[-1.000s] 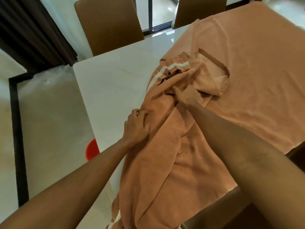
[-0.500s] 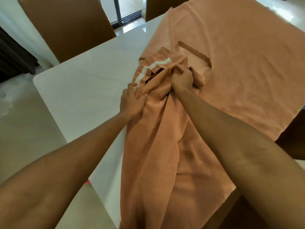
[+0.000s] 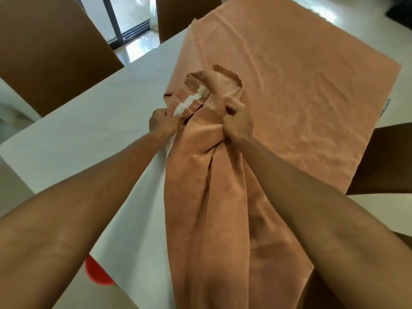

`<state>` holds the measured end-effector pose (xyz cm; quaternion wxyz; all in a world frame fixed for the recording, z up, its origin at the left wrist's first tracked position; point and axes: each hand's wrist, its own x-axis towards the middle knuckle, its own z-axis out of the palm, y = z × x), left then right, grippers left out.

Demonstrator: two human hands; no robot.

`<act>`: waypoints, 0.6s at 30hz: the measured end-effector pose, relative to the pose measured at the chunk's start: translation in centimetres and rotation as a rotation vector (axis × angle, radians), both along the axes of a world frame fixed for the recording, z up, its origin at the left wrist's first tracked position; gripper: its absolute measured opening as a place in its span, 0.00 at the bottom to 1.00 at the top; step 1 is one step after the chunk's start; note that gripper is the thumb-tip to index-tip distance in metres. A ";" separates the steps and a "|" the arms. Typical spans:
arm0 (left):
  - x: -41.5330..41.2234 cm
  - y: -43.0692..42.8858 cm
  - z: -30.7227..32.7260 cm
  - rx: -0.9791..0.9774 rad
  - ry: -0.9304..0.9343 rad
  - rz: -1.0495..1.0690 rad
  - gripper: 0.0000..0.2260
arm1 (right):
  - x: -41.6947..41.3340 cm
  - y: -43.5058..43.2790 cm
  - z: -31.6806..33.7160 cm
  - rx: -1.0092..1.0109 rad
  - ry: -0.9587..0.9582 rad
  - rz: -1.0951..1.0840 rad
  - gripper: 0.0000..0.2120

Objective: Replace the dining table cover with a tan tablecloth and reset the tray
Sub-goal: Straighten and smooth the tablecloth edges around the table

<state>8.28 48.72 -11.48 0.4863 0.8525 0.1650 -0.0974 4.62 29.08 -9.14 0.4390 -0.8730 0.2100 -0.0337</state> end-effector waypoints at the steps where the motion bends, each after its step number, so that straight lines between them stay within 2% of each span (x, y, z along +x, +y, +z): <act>1: 0.1 0.2 0.2 0.014 -0.053 0.006 0.11 | -0.3 -0.1 -0.3 0.004 0.014 0.009 0.23; 3: -0.2 0.9 0.5 0.024 -0.161 0.056 0.10 | -0.5 0.8 -0.2 0.039 0.019 0.030 0.28; 5: -0.8 2.6 0.7 0.023 -0.223 0.146 0.13 | 0.3 2.7 0.4 0.098 0.002 0.059 0.30; 9: -3.1 9.4 0.5 0.058 -0.210 0.388 0.16 | 2.2 9.5 3.2 0.221 -0.034 0.215 0.29; 12: -5.8 16.0 0.3 0.151 -0.188 0.613 0.15 | 1.5 15.9 5.5 0.406 -0.060 0.479 0.27; 15: -9.5 21.6 0.3 0.241 -0.207 0.763 0.13 | -0.7 20.7 6.7 0.473 -0.007 0.828 0.30; 16: -10.5 22.8 0.2 0.279 -0.206 0.804 0.13 | -1.4 21.6 6.6 0.477 0.030 0.926 0.28; 18: -12.7 24.4 0.4 0.382 -0.177 0.901 0.15 | -2.9 23.1 6.0 0.491 0.077 1.018 0.19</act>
